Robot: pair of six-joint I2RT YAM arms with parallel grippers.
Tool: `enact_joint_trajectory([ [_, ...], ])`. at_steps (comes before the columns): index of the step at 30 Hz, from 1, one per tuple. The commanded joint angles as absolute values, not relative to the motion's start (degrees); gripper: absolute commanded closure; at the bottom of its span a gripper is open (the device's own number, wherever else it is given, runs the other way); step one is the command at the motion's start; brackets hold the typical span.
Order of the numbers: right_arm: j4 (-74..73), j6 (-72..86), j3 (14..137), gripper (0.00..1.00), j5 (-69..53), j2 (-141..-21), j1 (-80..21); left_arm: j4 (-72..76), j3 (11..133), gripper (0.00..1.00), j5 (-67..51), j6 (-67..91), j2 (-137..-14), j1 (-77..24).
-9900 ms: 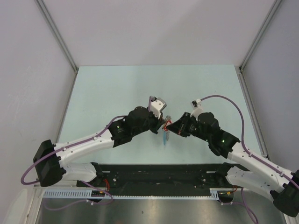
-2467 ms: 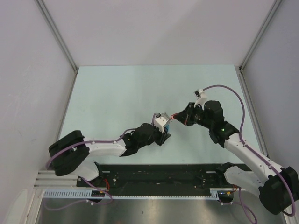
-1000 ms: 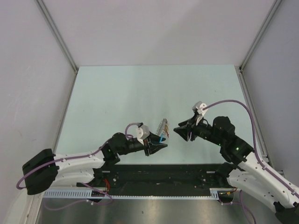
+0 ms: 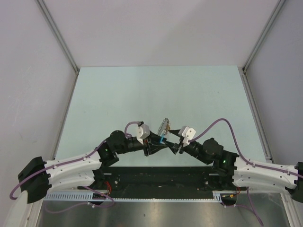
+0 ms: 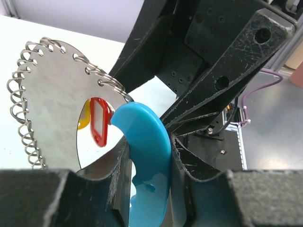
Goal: Remove the keys from the keyring
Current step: Pick up the key from the keyring.
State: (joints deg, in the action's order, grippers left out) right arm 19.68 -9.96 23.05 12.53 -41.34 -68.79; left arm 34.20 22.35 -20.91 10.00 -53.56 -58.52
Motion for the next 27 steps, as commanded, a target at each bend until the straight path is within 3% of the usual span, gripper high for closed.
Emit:
enact_joint_trajectory([
  [1, 29.53, -11.51, 22.94, 0.48, 21.88, -42.80, -68.64, 39.02, 24.96, 1.00, -21.97, 9.93, -52.73, -59.33],
  [11, 37.35, -13.70, 22.32, 0.51, 26.71, -46.40, -68.64, 39.90, 24.35, 1.00, -22.33, 10.81, -52.65, -59.33],
  [15, 35.43, -13.63, 22.41, 0.58, 26.63, -45.45, -68.64, 37.89, 24.61, 1.00, -20.40, 10.37, -52.21, -59.33],
  [23, 25.14, -10.90, 21.62, 0.47, 16.27, -40.43, -69.26, 32.08, 26.63, 0.99, -12.48, 8.62, -51.24, -59.33],
  [27, 22.24, -10.29, 21.01, 0.46, 18.71, -39.99, -70.22, 30.77, 27.68, 1.00, -11.34, 8.35, -51.33, -59.33],
])
